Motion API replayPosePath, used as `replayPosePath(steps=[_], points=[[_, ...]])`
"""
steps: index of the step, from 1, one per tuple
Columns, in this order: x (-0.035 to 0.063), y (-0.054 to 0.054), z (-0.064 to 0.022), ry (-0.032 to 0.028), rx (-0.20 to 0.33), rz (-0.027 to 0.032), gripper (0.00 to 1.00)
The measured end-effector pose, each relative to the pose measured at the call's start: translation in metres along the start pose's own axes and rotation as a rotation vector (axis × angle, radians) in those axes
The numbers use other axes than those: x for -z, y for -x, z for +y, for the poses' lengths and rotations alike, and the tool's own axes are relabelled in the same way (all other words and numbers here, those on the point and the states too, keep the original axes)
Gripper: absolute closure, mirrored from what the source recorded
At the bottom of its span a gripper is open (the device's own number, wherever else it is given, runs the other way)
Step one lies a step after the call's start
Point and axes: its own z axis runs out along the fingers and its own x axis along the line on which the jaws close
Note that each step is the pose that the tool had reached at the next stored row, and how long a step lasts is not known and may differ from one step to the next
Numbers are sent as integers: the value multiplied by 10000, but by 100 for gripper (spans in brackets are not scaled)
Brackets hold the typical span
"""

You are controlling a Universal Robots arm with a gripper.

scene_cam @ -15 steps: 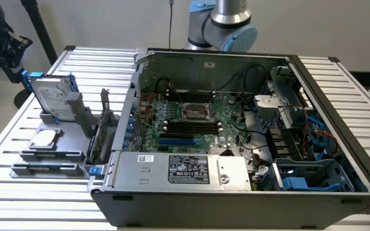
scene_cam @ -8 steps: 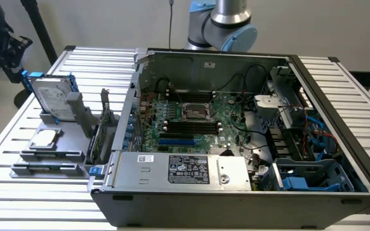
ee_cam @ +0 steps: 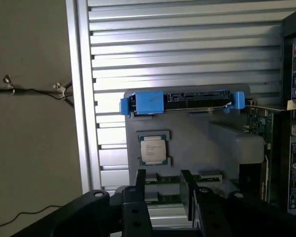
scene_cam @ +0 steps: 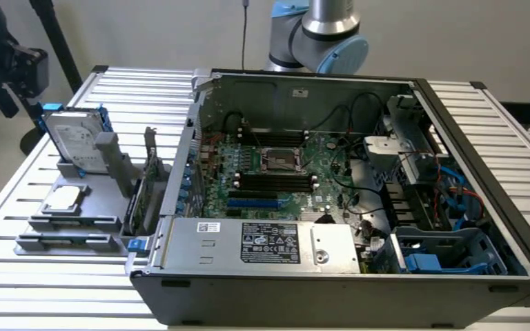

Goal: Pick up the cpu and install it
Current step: 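Pick up the cpu and move it towards the insertion slot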

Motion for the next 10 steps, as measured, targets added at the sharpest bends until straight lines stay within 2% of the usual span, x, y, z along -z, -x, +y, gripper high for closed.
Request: replayPosePath(steps=[2,4,5,10], points=[[-7,0,0,1,3,1,47],[-37,0,0,2,7,-1,47],[-54,1,-3,2,7,0,40],[-147,3,-37,1,11,0,40]])
